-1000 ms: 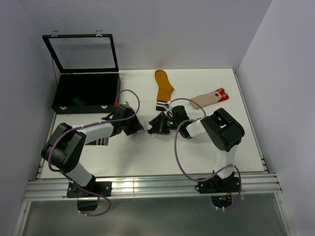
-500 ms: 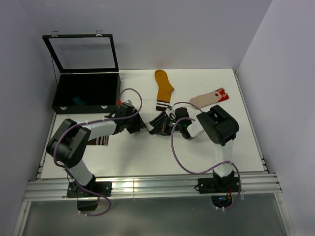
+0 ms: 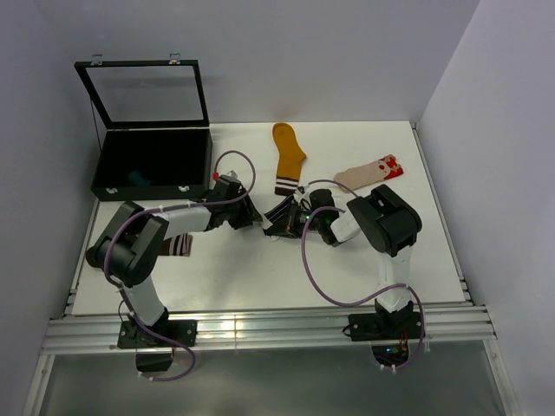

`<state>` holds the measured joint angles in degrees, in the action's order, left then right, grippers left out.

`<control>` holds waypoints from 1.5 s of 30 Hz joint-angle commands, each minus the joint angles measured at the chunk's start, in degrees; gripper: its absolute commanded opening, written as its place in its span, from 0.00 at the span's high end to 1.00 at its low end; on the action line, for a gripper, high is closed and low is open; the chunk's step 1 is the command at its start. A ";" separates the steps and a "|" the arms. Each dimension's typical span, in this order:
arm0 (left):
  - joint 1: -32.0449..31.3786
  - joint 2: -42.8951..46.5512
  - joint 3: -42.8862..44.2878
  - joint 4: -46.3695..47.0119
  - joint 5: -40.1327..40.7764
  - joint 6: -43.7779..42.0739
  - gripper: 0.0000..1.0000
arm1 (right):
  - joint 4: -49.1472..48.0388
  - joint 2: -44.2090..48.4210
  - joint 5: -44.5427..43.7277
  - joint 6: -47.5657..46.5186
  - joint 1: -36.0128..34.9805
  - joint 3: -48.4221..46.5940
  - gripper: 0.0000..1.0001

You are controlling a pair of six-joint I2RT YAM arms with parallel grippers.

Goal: Roll the socks
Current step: Roll the sock at the center of the board.

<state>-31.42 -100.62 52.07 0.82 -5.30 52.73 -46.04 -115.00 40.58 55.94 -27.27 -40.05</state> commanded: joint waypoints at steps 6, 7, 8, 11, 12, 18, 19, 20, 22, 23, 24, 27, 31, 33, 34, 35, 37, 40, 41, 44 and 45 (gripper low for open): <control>-0.57 -3.53 4.00 -3.36 1.08 -2.10 0.56 | 0.25 -0.93 -1.11 -0.92 0.55 0.15 1.00; -0.83 -4.14 4.52 -4.15 1.17 -2.10 0.57 | 0.08 -0.84 -1.11 -1.01 0.55 0.24 1.00; -1.01 -4.41 4.88 -4.77 1.34 -2.10 0.57 | 0.16 -0.93 -1.03 -1.01 0.46 0.24 1.00; -1.71 -5.64 6.63 -7.84 2.92 -2.46 0.59 | 0.60 -0.49 -1.29 -1.19 0.46 0.15 1.00; -1.89 -6.08 7.07 -8.63 4.15 -2.46 0.60 | 0.78 -0.23 -1.38 -1.62 0.46 0.15 1.00; -3.21 -8.18 11.03 -16.36 8.46 -2.63 0.66 | 4.73 1.97 -3.05 -4.25 0.28 -0.46 0.99; -3.56 -8.54 11.99 -17.16 9.77 -2.55 0.68 | 6.47 2.58 -3.40 -4.87 0.11 -0.81 0.97; -3.74 -8.89 12.43 -18.04 10.22 -2.46 0.68 | 7.62 3.63 -4.44 -5.57 0.02 -0.99 0.95; -4.09 -9.77 13.57 -19.80 11.10 -2.54 0.70 | 11.30 5.04 -5.85 -8.03 -0.77 -1.60 0.92; -4.18 -10.03 13.93 -20.33 12.06 -2.63 0.70 | 12.63 6.62 -7.17 -8.83 -1.12 -1.87 0.88; -4.35 -10.47 14.45 -20.77 12.42 -2.81 0.70 | 13.95 7.50 -8.14 -10.66 -1.73 -2.04 0.86; -4.88 -11.09 15.34 -22.26 13.56 -3.07 0.71 | 19.40 11.37 -12.25 -14.79 -2.79 -2.84 0.77; -5.32 -11.62 16.39 -23.23 14.35 -3.69 0.71 | 29.32 16.55 -20.25 -20.86 -5.77 -4.50 0.69; -5.49 -12.05 16.83 -23.49 14.35 -4.04 0.71 | 33.45 19.54 -24.12 -24.80 -7.18 -5.12 0.67; -5.58 -12.06 16.92 -23.50 14.27 -4.13 0.71 | 34.52 20.51 -29.28 -26.40 -8.84 -5.47 0.66; -5.58 -12.14 17.01 -23.58 14.18 -4.39 0.71 | 35.31 22.43 -31.85 -27.98 -9.90 -5.47 0.66; -5.76 -12.15 17.36 -23.58 13.91 -4.56 0.71 | 36.46 23.85 -40.26 -33.34 -13.40 -5.30 0.66; -5.76 -12.06 17.54 -23.50 13.74 -5.00 0.71 | 36.11 25.52 -46.62 -39.49 -16.58 -4.95 0.63; -5.85 -12.06 17.62 -23.50 13.65 -5.27 0.71 | 35.59 26.14 -50.99 -42.20 -18.85 -4.69 0.62; -5.76 -12.23 17.80 -23.41 13.21 -5.62 0.71 | 31.90 26.93 -54.44 -48.27 -22.46 -3.28 0.59; -5.85 -12.32 17.80 -23.32 13.12 -5.71 0.71 | 30.41 26.76 -55.42 -49.69 -23.44 -3.02 0.59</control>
<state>-36.97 -110.15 70.22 -18.13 5.93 49.30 -12.23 -90.17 -5.17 15.73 -48.07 -43.51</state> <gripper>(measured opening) 0.294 0.405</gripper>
